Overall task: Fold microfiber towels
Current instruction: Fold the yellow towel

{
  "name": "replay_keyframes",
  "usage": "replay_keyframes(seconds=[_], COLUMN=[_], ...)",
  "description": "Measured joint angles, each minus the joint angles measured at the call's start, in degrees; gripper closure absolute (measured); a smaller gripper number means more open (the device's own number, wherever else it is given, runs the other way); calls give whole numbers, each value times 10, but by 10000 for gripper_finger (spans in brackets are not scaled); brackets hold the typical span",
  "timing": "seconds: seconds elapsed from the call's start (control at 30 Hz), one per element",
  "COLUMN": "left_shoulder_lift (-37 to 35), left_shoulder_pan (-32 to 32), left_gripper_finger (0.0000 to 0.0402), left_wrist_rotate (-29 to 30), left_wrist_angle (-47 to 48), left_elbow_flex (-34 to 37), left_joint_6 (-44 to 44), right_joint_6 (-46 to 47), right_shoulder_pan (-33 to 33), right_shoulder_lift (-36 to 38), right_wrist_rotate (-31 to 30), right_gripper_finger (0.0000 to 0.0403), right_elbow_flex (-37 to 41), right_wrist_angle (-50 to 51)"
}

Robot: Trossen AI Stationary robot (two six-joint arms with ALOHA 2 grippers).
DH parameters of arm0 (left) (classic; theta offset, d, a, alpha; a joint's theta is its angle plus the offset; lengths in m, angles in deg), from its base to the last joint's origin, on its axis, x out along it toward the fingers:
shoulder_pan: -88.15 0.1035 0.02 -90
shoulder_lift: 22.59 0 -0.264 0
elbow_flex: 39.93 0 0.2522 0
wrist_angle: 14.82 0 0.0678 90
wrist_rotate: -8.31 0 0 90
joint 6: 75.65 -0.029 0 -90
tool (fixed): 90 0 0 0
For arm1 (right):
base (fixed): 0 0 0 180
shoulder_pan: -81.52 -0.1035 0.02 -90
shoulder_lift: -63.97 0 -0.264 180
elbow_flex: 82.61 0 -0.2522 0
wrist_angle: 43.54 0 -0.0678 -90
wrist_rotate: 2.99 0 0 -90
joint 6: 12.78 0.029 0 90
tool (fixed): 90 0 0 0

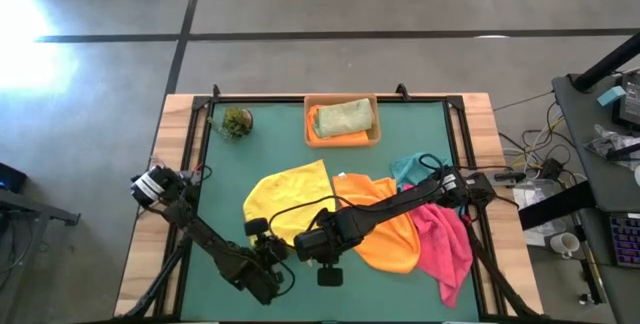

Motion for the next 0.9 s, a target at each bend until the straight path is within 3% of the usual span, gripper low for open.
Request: replay_keyframes(seconds=[0.3, 0.57, 0.9], left_shoulder_lift=[-24, -99, -235], left_shoulder_pan=[-5, -5, -4], left_gripper_finger=[400, 401, 401], left_wrist_rotate=[-91, -185, -207], left_wrist_angle=[66, 138, 158], left_elbow_flex=[-48, -113, -140], left_joint_6=[-29, -70, -69], right_joint_6=[3, 24, 58], right_shoulder_pan=[0, -2, -12], right_shoulder_lift=[25, 80, 165], right_wrist_rotate=[-36, -106, -187], right_gripper_finger=[392, 392, 392], right_elbow_flex=[0, 0, 0], right_wrist_angle=[49, 79, 89])
